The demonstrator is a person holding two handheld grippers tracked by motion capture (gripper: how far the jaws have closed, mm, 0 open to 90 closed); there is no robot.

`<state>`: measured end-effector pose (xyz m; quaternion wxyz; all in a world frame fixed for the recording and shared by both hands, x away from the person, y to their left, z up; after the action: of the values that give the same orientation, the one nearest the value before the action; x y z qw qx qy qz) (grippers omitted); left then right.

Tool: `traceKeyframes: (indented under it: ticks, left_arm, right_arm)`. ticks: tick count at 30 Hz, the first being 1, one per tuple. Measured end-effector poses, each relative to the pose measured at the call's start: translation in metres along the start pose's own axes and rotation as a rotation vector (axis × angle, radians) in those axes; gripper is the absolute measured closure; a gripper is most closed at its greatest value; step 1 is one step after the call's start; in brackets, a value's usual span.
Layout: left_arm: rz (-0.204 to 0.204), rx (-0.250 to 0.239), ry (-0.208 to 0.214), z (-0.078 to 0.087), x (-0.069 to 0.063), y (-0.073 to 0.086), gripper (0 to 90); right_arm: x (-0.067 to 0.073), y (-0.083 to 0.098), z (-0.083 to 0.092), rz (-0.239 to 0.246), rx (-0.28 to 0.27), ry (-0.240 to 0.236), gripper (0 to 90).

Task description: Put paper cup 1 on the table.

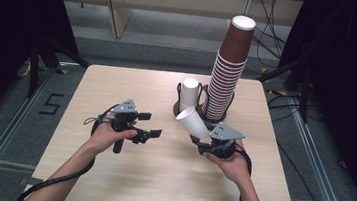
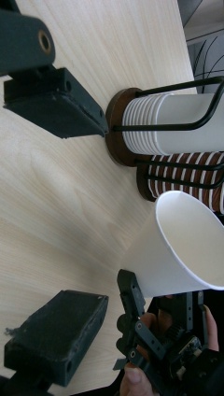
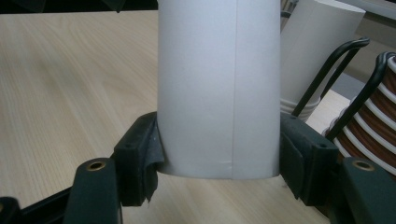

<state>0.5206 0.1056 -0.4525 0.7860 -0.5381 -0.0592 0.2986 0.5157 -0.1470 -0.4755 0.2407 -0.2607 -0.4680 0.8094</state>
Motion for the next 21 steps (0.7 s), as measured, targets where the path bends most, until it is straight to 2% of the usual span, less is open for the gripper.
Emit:
traceKeyframes:
  ticks: [1,2,3,4,6,9,12,13,16,21]
  left_arm:
    - [0.012,-0.008,0.006,0.0,-0.001,0.0,14.8]
    - [0.011,-0.007,-0.002,0.0,-0.003,0.001,14.8]
    - [0.012,-0.012,0.001,0.0,-0.004,0.001,14.7]
    - [0.022,-0.017,0.004,0.0,-0.005,0.001,14.7]
    - [0.032,-0.028,-0.001,-0.002,-0.007,0.0,14.8]
    - [0.041,-0.027,-0.009,-0.004,-0.007,0.0,14.8]
    - [0.069,-0.04,-0.006,-0.007,-0.008,-0.003,14.9]
    - [0.068,-0.042,-0.009,-0.007,-0.008,-0.004,14.8]
    - [0.069,-0.052,-0.006,-0.01,-0.01,-0.009,14.7]
    - [0.078,-0.057,0.0,-0.017,-0.014,-0.015,14.4]
  right_arm:
    - [0.002,0.0,0.0,-0.021,0.007,-0.01,36.4]
    - [0.003,0.0,-0.001,-0.019,-0.002,-0.009,36.3]
    - [0.004,0.0,-0.001,-0.04,-0.004,0.001,36.3]
    - [0.004,-0.001,-0.001,-0.027,-0.015,0.009,36.3]
    - [0.007,-0.001,-0.002,-0.054,-0.024,0.012,36.3]
    - [0.01,0.0,-0.005,-0.043,-0.035,0.027,36.2]
    - [0.014,0.001,-0.006,-0.085,-0.024,0.011,36.2]
    - [0.014,0.001,-0.006,-0.1,-0.033,0.027,36.2]
    - [0.01,-0.001,-0.005,-0.075,-0.067,0.064,36.2]
    - [0.015,-0.001,-0.008,-0.112,-0.072,0.065,36.2]
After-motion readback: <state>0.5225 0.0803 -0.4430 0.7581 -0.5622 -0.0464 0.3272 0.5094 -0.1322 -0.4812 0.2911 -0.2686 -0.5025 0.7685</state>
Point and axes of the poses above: each handheld gripper's, and its own axes: z roughly backward along the jaws, y roughly out of its underside, x roughly to its left, the point moved 5 cm from there along -z, roughly forward along the jaws, and after that the axes turned 3 degrees about x, right-handed, at the moved point
